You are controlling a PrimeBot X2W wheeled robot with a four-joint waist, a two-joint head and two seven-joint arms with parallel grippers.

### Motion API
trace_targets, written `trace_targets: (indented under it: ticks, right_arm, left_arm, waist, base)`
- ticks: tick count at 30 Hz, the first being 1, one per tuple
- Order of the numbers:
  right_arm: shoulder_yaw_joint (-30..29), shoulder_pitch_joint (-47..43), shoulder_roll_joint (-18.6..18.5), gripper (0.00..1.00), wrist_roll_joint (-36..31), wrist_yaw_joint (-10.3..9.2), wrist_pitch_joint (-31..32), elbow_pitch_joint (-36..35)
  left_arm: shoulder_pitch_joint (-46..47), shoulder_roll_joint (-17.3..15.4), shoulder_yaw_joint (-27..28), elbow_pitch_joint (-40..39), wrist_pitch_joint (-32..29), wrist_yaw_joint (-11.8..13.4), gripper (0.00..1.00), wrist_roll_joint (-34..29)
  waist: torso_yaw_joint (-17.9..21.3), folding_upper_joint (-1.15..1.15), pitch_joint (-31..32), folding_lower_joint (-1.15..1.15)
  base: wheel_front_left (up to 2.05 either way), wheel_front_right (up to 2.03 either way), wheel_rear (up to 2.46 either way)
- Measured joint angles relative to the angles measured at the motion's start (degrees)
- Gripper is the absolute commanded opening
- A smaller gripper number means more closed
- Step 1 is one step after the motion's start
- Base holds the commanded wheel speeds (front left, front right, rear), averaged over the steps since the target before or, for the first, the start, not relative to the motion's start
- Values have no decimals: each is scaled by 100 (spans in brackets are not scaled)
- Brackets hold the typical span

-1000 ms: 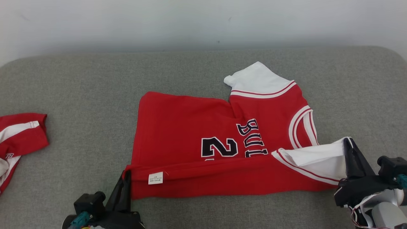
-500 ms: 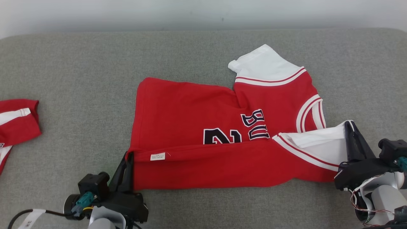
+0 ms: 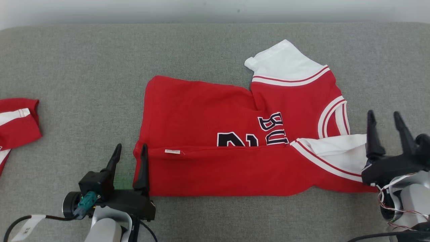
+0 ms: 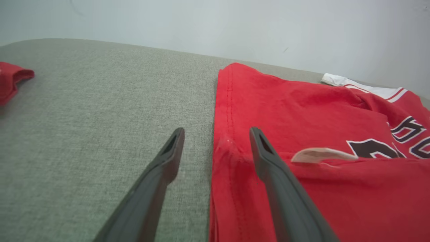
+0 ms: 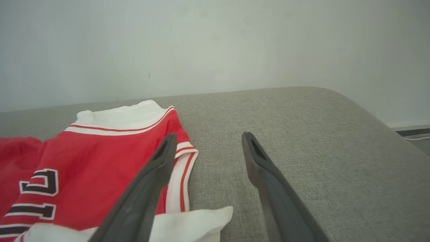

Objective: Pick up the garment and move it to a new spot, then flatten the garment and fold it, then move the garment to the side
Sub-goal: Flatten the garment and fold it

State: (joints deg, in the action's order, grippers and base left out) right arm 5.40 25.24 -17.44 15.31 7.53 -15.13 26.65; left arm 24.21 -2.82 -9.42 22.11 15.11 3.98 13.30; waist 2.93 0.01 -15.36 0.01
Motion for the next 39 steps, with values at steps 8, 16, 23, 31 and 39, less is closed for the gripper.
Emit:
trace_targets:
  ticks: [8, 16, 23, 31, 39]
  right_arm:
    - [-307, -586, 196, 100, -132, 0, 1, -310]
    - [-87, -1283, 264, 100, 35, 0, 1, -197]
    - [-9, -1378, 357, 100, 156, 0, 1, 267]
    - [-41, -1161, 426, 36, 281, 0, 0, 778]
    - [59, -1120, 421, 0, 437, 0, -3, 938]
  left_arm:
    - [-402, 0, 29, -233, 0, 94, 100, -120]
    - [-892, 0, 81, -388, 0, 115, 100, -115]
    - [-1018, 0, 69, -394, 0, 91, 100, -127]
    - [-1018, 0, -20, -394, 0, 55, 100, -135]
    - [-1027, 0, -21, -391, 0, 4, 100, -126]
  waist:
    - [3, 0, 151, -1]
    - [45, -1, 407, -1]
    - [67, -1, 523, -2]
    - [-22, -1, 513, -1]
    - [-45, -1, 544, -2]
  base:
    - [0, 0, 0]
    - [0, 0, 0]
    - [0, 0, 0]
    - [0, 0, 0]
    - [0, 0, 0]
